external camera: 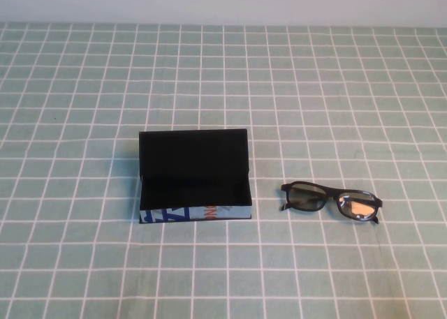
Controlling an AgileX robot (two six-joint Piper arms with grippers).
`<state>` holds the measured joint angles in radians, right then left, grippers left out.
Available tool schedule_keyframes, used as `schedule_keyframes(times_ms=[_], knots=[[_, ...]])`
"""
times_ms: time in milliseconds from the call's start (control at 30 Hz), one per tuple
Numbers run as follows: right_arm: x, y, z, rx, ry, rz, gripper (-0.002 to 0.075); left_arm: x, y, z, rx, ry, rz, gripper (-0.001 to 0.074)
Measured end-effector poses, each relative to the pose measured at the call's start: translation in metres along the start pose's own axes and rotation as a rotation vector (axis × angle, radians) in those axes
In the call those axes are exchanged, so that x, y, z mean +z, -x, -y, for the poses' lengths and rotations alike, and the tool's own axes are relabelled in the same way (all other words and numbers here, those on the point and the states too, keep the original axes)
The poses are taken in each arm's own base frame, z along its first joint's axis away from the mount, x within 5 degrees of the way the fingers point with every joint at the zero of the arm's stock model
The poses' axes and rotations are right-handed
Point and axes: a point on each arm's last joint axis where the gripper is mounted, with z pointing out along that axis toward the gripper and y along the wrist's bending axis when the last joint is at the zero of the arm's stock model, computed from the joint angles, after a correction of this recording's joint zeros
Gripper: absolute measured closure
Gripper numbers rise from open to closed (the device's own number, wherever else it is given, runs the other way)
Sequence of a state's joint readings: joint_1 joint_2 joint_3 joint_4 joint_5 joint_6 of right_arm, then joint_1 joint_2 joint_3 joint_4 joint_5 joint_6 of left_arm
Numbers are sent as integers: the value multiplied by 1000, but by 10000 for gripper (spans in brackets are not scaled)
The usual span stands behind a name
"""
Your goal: Return glasses to glasses case
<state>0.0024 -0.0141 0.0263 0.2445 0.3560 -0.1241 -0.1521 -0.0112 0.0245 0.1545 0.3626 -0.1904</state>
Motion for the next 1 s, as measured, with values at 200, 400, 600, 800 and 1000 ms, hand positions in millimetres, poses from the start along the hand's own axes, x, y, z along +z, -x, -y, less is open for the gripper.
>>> schedule_keyframes(times_ms=[200,400,600,800,1000], knots=[[0,0,0,0,0,0,737,0,0,0,0,0,0,733],[0,0,0,0,0,0,737,0,0,0,0,0,0,733],[0,0,0,0,0,0,737,0,0,0,0,0,0,733],[0,0,0,0,0,0,737,0,0,0,0,0,0,734],[0,2,0,0,-2,20,737,0,2,0,0,-5,25,734]])
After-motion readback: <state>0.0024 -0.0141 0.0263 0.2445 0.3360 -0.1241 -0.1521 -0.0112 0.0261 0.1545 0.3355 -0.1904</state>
